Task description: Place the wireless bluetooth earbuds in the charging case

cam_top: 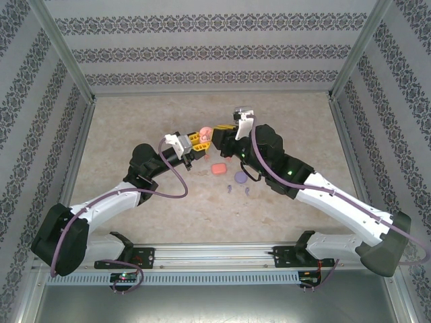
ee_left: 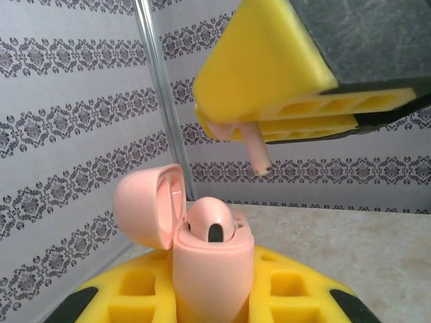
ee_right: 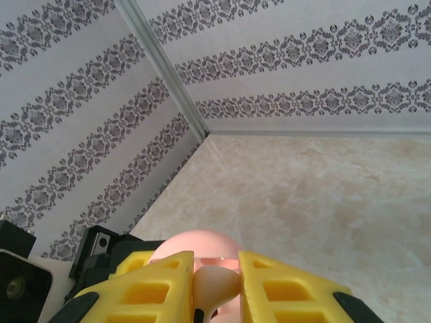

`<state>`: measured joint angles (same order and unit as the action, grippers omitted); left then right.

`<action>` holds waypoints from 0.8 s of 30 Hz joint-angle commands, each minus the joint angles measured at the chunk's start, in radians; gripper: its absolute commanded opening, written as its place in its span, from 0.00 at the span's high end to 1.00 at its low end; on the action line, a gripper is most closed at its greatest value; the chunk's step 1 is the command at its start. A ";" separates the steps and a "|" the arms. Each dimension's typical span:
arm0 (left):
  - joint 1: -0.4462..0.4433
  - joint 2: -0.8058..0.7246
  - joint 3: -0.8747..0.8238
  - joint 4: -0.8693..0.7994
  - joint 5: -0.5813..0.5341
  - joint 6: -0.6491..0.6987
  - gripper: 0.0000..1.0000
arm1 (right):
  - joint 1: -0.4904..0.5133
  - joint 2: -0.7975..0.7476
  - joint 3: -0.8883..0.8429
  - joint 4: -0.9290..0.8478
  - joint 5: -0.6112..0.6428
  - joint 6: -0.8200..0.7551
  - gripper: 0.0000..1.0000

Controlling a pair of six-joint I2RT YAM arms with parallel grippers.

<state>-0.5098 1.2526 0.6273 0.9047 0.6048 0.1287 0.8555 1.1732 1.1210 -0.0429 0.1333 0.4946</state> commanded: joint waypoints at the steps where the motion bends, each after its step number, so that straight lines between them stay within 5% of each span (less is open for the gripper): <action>1: -0.010 -0.022 0.036 -0.011 0.029 0.035 1.00 | 0.011 0.015 0.004 0.057 0.003 0.020 0.77; 24: -0.011 -0.017 0.047 0.030 0.015 0.003 1.00 | 0.013 0.041 -0.043 0.075 0.007 0.041 0.78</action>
<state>-0.5098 1.2514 0.6334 0.8913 0.6090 0.1345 0.8555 1.2201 1.1027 0.0269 0.1345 0.5251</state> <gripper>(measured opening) 0.195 0.227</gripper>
